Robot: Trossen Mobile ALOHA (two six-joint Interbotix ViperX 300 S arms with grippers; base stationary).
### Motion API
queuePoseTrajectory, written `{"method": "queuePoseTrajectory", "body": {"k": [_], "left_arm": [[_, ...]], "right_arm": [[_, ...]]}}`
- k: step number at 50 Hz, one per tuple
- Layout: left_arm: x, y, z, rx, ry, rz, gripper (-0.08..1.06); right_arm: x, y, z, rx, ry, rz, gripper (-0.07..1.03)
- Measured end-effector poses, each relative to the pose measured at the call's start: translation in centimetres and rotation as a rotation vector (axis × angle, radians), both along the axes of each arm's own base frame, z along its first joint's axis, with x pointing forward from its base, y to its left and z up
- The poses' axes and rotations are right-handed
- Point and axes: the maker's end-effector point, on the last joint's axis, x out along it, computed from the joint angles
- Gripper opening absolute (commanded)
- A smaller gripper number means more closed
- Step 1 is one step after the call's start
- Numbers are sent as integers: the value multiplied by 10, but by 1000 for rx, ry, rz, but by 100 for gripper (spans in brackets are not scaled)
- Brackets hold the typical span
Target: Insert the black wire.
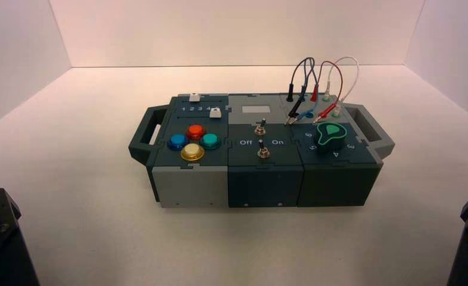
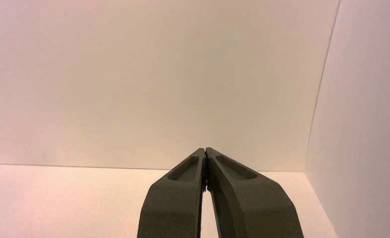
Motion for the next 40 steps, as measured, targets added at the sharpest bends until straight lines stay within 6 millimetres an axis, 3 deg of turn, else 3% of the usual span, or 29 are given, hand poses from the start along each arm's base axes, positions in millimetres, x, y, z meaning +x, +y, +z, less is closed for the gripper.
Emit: {"method": "queuePoseTrajectory", "body": {"k": [7,24,40], "left_arm": [[-3,4,6,-3,-21,13,-3],[-12,8,-11,0,40,28,-3],[-4,-16,5,19,189,-62,-3]], "right_arm": [[0,0,0,0,2,0,-2],[-3,1,-8,-1,41,4,-2],[2,36,-11,-18,231,134,-2]]}}
